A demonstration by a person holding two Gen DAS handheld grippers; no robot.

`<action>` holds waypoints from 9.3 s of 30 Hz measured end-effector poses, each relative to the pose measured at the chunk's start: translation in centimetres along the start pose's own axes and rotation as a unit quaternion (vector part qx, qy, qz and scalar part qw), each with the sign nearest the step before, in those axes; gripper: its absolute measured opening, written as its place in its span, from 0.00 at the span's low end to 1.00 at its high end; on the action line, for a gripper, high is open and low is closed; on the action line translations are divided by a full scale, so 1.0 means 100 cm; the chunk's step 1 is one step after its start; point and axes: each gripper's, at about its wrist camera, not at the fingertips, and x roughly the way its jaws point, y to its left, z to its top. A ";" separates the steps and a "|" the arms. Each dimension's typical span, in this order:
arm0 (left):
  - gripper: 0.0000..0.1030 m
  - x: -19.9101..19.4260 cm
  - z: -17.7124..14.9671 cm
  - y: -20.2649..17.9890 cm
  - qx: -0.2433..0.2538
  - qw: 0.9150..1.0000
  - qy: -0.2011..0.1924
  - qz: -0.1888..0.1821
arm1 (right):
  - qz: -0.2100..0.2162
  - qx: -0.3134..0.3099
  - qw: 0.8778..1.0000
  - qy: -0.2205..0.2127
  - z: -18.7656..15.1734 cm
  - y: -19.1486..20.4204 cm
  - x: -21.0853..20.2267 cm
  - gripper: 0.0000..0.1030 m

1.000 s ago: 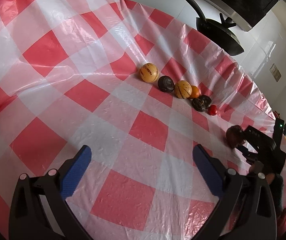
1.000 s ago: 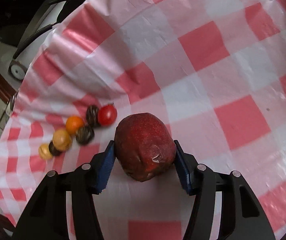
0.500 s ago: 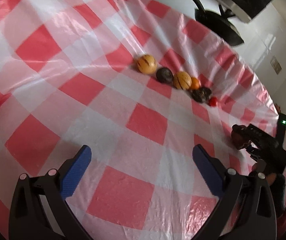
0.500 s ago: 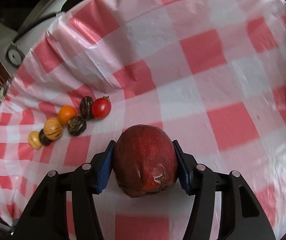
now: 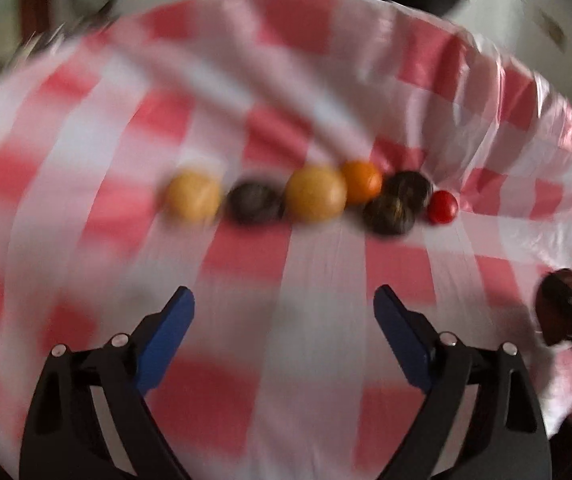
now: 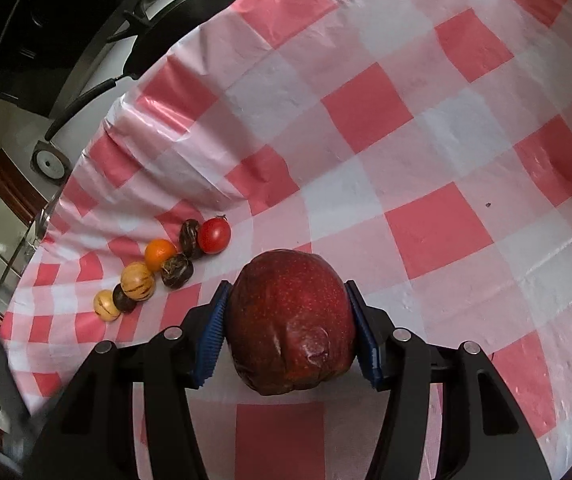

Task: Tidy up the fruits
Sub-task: 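Grasp the large red pomegranate with the right tool while the left tool grasps a yellow pepino melon, then carry the pomegranate and pepino melon off the table toward the white box, then open both tools to drop the pomegranate and pepino melon into the box, then move both tools back over the fruits on the table, then grasp a red tomato with the right tool, then grasp a dark passion fruit with the left tool while the right tool holds the tomato, then carry the passion fruit and tomato off the table over the white box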

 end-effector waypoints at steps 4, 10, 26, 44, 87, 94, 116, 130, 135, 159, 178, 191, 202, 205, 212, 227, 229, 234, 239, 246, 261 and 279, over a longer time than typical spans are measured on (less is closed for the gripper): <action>0.84 0.026 0.038 -0.014 0.124 0.992 0.002 0.001 | -0.002 -0.007 1.000 0.007 0.000 0.001 0.001 0.54; 0.59 0.063 0.044 -0.039 0.275 0.960 0.055 -0.020 | -0.008 -0.011 1.000 0.013 0.000 0.004 0.004 0.54; 0.43 -0.073 -0.042 0.024 0.047 0.989 -0.075 -0.121 | -0.008 -0.012 1.000 0.017 -0.001 0.003 0.006 0.54; 0.43 -0.170 -0.173 0.105 -0.122 0.988 -0.064 -0.069 | -0.006 -0.001 1.000 0.025 -0.006 0.006 -0.003 0.53; 0.44 -0.309 -0.464 0.342 -0.302 0.950 -0.042 0.068 | 0.271 -0.449 0.826 0.206 -0.407 0.333 -0.187 0.53; 0.44 -0.283 -0.507 0.359 -0.318 0.943 0.038 0.089 | 0.275 -0.559 0.740 0.251 -0.499 0.343 -0.195 0.53; 0.45 -0.238 -0.552 0.364 -0.330 0.921 0.166 0.126 | 0.211 -0.712 0.574 0.344 -0.649 0.306 -0.174 0.53; 0.91 -0.245 -0.544 0.370 -0.341 0.907 0.169 0.182 | 0.252 -0.707 0.592 0.292 -0.609 0.315 -0.203 0.69; 0.93 -0.259 -0.530 0.375 -0.355 0.902 0.135 0.204 | 0.262 -0.701 0.604 0.275 -0.589 0.315 -0.212 0.71; 0.98 -0.306 -0.315 0.257 -0.228 0.958 -0.106 0.137 | 0.263 -0.450 0.853 0.028 -0.318 0.269 -0.252 0.85; 0.98 -0.093 -0.138 0.077 -0.147 0.987 0.016 -0.059 | -0.007 -0.181 0.983 0.015 -0.104 0.088 -0.116 0.85; 0.98 -0.056 -0.112 0.069 -0.147 0.979 0.007 -0.137 | -0.118 -0.199 0.973 0.013 -0.040 0.056 -0.026 0.83; 0.98 -0.059 -0.111 0.064 -0.141 0.983 0.010 -0.114 | -0.082 -0.205 0.975 0.038 0.007 0.062 0.033 0.55; 0.98 -0.061 -0.112 0.065 -0.144 0.983 0.008 -0.113 | -0.067 -0.223 0.971 0.048 0.012 0.078 0.052 0.53; 0.98 -0.060 -0.112 0.067 -0.154 0.981 0.004 -0.117 | -0.104 -0.261 0.956 0.084 0.023 0.105 0.102 0.45; 0.98 -0.060 -0.112 0.071 -0.161 0.980 0.005 -0.115 | -0.036 -0.185 0.982 0.033 0.005 0.088 0.025 0.32; 0.98 -0.060 -0.112 0.071 -0.161 0.980 0.005 -0.115 | -0.048 -0.164 0.985 0.017 -0.002 0.078 0.008 0.32; 0.98 -0.059 -0.113 0.070 -0.158 0.981 0.007 -0.112 | -0.059 -0.098 0.993 0.000 0.001 0.045 0.007 0.32; 0.98 -0.057 -0.112 0.068 -0.152 0.983 0.010 -0.107 | -0.041 -0.053 0.998 -0.005 0.004 0.019 0.009 0.32; 0.98 -0.047 -0.100 0.059 -0.172 0.979 0.019 -0.110 | -0.003 -0.011 1.000 -0.015 0.007 0.006 0.008 0.32; 0.78 0.076 0.024 -0.064 -0.046 0.997 0.060 0.008 | 0.006 -0.010 1.000 -0.006 0.007 0.003 0.008 0.33; 0.43 -0.082 -0.074 0.018 -0.106 0.992 -0.057 -0.028 | 0.010 -0.006 1.000 -0.007 0.007 0.003 0.009 0.32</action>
